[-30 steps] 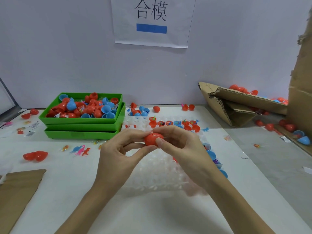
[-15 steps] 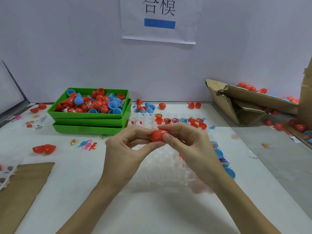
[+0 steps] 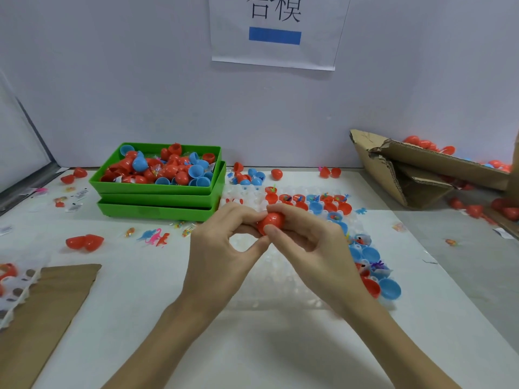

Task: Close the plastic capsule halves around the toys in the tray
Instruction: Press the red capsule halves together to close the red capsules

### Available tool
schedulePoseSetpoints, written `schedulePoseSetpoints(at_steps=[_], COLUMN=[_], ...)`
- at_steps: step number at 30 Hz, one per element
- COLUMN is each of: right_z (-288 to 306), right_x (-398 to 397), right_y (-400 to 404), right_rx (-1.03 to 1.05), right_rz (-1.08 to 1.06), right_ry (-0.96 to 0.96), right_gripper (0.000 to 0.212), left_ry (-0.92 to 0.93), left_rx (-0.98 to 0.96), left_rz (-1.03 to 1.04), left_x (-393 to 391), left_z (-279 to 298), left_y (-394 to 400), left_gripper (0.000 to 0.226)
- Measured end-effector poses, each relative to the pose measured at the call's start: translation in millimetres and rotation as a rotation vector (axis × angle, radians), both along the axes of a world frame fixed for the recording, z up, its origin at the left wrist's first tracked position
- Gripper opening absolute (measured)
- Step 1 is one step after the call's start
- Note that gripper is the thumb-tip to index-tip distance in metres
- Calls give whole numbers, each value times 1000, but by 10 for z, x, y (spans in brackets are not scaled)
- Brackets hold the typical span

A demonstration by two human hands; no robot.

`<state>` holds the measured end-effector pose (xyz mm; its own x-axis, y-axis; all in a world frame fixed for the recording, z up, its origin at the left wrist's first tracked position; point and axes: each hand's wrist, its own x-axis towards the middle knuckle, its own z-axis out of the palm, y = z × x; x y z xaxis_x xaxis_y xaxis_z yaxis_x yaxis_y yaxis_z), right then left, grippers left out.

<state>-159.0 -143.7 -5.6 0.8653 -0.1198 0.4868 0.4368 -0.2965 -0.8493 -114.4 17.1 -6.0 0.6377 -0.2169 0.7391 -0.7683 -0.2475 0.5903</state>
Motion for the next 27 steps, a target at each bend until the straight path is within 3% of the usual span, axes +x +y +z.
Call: schedulePoseSetpoints(at_steps=[8, 15, 22, 27], right_z=[52, 40, 31, -17], right_x=[-9, -10, -26, -36], right_y=[-44, 0, 4, 81], right_rx=[112, 403, 208, 89], right_rz=[-2, 53, -54, -61], right_ry=[16, 137, 42, -44], right_gripper=[23, 23, 23, 34], left_ry=[81, 132, 100, 13], left_rx=[-93, -101, -66, -46], left_rz=[-29, -51, -49, 7], left_x=[-45, -41, -32, -34], left_z=[56, 75, 78, 50], left_y=[-23, -11, 14, 8], left_gripper=[33, 34, 33, 28])
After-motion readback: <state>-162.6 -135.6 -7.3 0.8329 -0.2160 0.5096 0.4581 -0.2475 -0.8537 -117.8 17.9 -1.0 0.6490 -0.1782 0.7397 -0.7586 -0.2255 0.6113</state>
